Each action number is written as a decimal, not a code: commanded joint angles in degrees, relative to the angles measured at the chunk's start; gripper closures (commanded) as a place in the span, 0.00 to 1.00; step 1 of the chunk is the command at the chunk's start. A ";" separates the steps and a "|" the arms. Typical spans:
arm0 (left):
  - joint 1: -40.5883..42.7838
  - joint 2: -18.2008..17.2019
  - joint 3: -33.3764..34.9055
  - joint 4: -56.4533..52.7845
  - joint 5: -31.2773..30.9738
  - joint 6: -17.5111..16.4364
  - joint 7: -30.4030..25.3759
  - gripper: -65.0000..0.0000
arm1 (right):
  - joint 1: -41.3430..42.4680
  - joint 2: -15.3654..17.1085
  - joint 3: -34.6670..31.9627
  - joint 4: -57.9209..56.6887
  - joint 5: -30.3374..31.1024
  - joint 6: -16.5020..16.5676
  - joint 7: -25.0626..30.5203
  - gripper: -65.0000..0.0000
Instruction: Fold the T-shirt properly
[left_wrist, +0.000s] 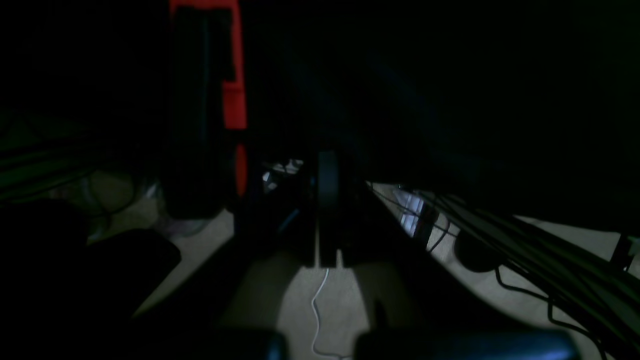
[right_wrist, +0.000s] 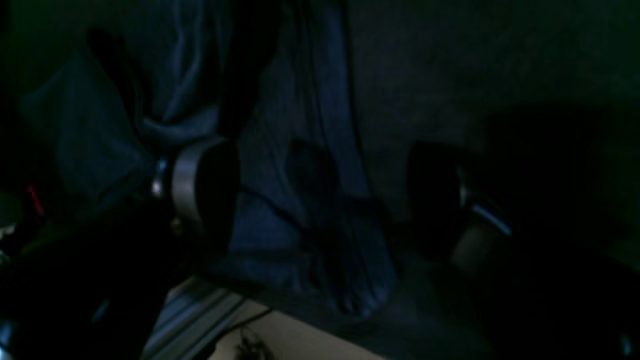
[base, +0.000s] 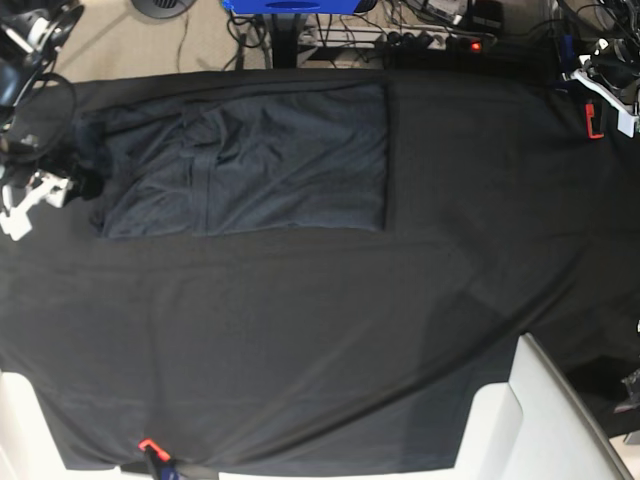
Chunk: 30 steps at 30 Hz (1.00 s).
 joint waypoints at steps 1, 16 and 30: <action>0.71 -1.28 0.06 0.37 -0.56 -0.47 -0.99 1.00 | 0.24 0.40 0.22 -0.07 -0.44 -0.01 -0.02 0.24; 0.80 -1.37 5.43 0.45 -0.56 -0.47 -1.16 1.00 | -4.06 -4.17 -0.31 0.11 8.00 -0.01 -6.62 0.24; 0.89 -1.28 5.43 0.37 -0.56 -0.47 -1.25 1.00 | -4.50 -4.08 -13.58 3.01 8.09 -0.01 -6.00 0.24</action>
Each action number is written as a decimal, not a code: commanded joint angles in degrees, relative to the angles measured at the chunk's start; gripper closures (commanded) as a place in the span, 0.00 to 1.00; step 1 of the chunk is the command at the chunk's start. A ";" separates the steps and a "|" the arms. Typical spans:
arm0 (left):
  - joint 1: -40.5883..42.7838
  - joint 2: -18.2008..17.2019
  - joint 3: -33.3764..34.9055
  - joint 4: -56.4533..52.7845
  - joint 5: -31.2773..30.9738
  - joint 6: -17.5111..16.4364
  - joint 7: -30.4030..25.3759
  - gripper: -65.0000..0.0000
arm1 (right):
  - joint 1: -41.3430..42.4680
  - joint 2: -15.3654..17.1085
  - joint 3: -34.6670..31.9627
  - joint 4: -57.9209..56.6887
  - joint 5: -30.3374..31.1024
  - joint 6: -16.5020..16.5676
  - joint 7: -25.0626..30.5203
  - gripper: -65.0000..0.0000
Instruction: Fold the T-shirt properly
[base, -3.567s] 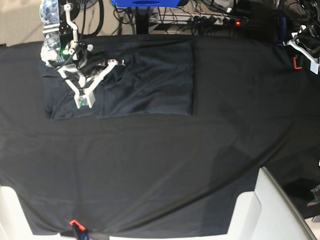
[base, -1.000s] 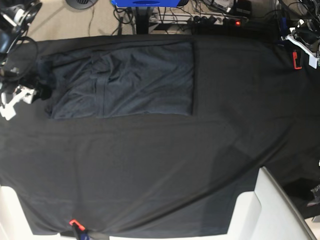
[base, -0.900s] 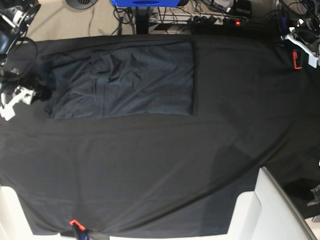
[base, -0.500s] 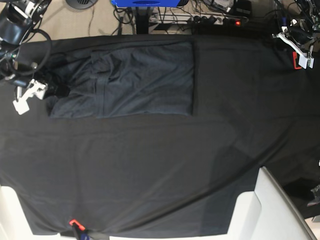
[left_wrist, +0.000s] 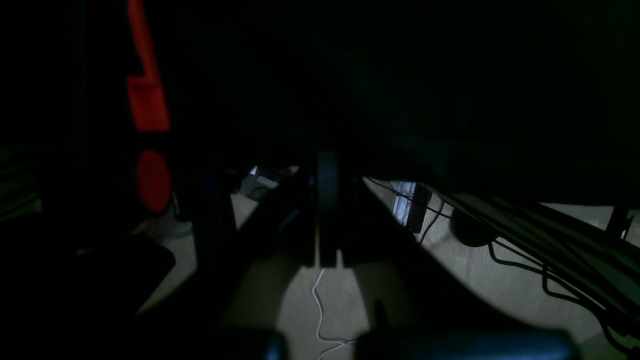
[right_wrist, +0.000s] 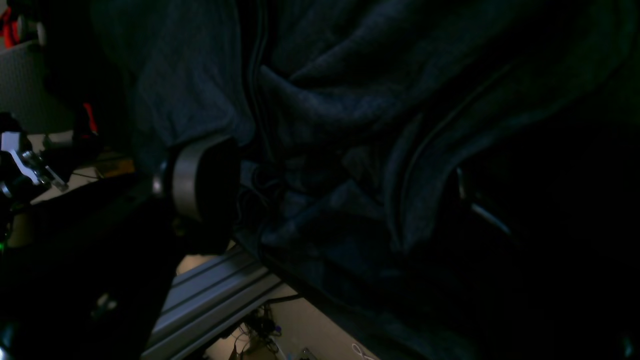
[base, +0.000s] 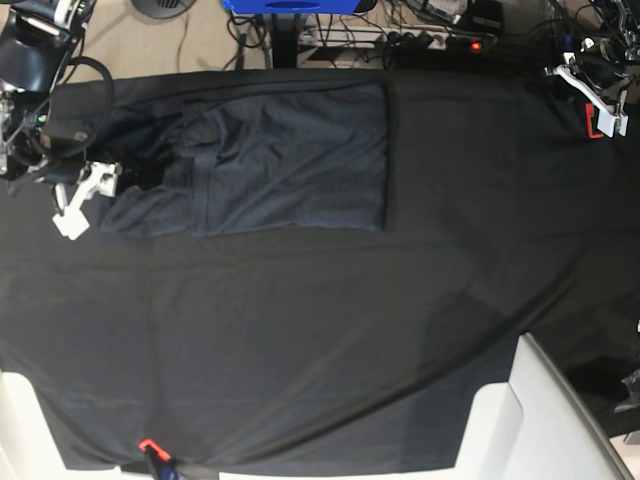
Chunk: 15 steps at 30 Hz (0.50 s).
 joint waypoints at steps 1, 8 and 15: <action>0.30 -1.19 -0.54 0.58 -0.41 -0.47 -0.73 1.00 | -0.53 0.16 -0.69 -0.03 -4.04 -0.99 -2.46 0.24; 0.21 -1.19 -0.54 0.58 -0.41 -0.47 -0.73 1.00 | -1.32 0.34 -0.69 0.06 -4.04 -0.99 -2.46 0.46; 0.21 -1.19 -0.54 0.58 -0.41 -0.47 -0.73 1.00 | -1.32 0.07 -2.54 -0.03 -4.04 -0.99 -1.76 0.58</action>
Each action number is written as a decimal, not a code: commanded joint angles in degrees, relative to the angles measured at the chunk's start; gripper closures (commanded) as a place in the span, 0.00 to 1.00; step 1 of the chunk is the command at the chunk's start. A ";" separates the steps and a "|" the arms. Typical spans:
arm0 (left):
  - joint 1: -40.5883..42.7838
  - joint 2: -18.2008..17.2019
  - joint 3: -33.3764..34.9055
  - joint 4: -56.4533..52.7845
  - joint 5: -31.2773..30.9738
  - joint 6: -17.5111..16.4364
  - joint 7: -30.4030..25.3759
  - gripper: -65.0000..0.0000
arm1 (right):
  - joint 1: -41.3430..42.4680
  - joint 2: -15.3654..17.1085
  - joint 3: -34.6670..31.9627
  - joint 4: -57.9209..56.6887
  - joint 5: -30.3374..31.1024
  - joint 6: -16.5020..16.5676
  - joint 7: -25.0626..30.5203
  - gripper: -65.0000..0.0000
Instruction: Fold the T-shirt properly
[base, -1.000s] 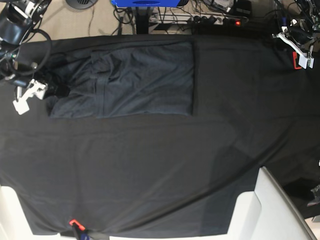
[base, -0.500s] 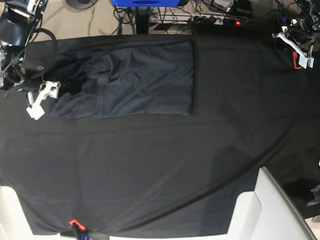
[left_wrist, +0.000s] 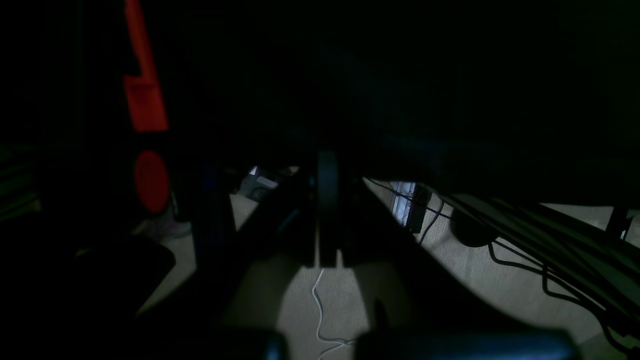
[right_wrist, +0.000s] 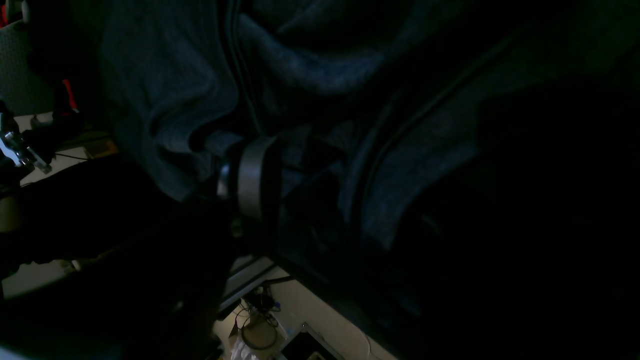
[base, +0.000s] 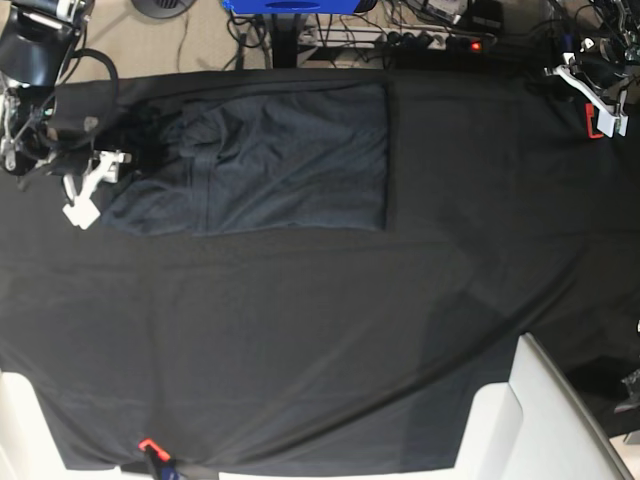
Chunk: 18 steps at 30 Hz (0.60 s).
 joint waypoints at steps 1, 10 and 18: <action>0.21 -1.17 -0.50 0.58 -0.43 -0.47 -0.73 1.00 | -0.25 0.09 -0.24 -0.20 -2.62 -0.56 -1.36 0.58; 0.21 -1.17 -0.50 0.58 -0.43 -0.47 -0.73 1.00 | 1.25 -1.14 -0.07 -0.29 -2.35 -0.56 -1.45 0.71; 0.21 -1.17 -0.50 0.58 -0.43 -0.47 -0.73 1.00 | 2.74 -1.14 -0.15 0.06 -2.27 -0.56 -1.98 0.98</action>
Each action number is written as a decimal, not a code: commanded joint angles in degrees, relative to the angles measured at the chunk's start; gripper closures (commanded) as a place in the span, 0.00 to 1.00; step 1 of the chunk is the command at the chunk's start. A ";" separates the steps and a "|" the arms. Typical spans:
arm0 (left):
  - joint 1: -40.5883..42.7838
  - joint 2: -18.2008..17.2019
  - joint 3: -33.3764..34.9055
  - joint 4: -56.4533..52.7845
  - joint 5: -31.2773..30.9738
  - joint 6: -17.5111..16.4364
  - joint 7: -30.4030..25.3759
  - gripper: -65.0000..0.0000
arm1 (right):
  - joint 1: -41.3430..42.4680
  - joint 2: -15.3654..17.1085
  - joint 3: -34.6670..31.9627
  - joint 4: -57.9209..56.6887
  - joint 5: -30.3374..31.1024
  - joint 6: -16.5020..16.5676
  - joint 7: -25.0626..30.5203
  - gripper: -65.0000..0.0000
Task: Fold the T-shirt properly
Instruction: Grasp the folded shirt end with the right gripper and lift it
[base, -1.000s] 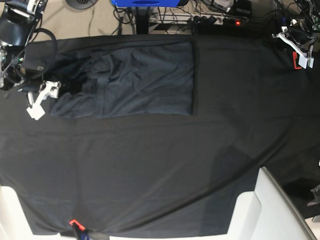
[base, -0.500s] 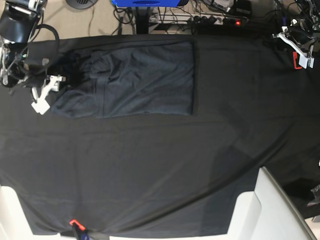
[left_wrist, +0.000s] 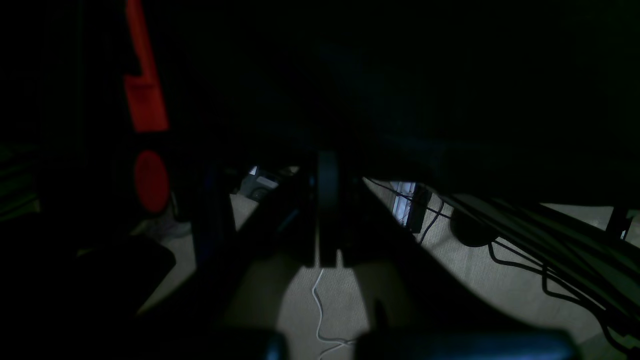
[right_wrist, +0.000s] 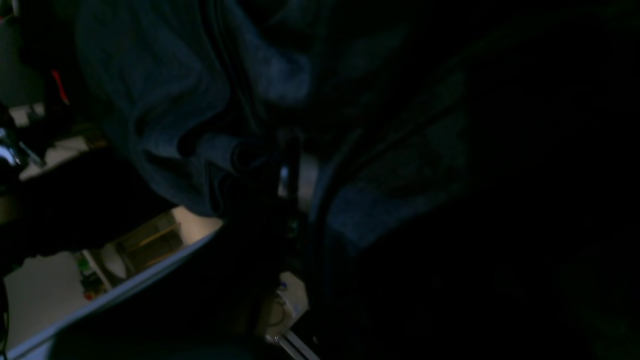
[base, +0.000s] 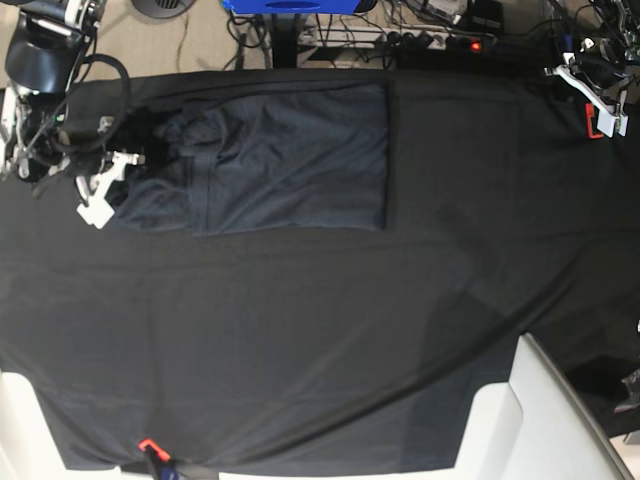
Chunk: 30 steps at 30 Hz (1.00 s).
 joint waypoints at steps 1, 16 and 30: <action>0.21 -1.17 -0.50 0.58 -0.41 -0.47 -0.73 1.00 | 0.78 0.61 -0.04 0.87 0.66 0.10 -0.32 0.99; 0.21 -1.17 -0.50 0.58 -0.41 -0.47 -0.73 1.00 | 0.86 -3.87 -0.22 13.18 0.31 0.10 -6.47 0.99; 0.21 -1.17 -0.50 0.50 -0.41 -0.47 -0.73 1.00 | -3.44 -13.01 -9.19 27.50 0.66 0.10 -8.80 0.99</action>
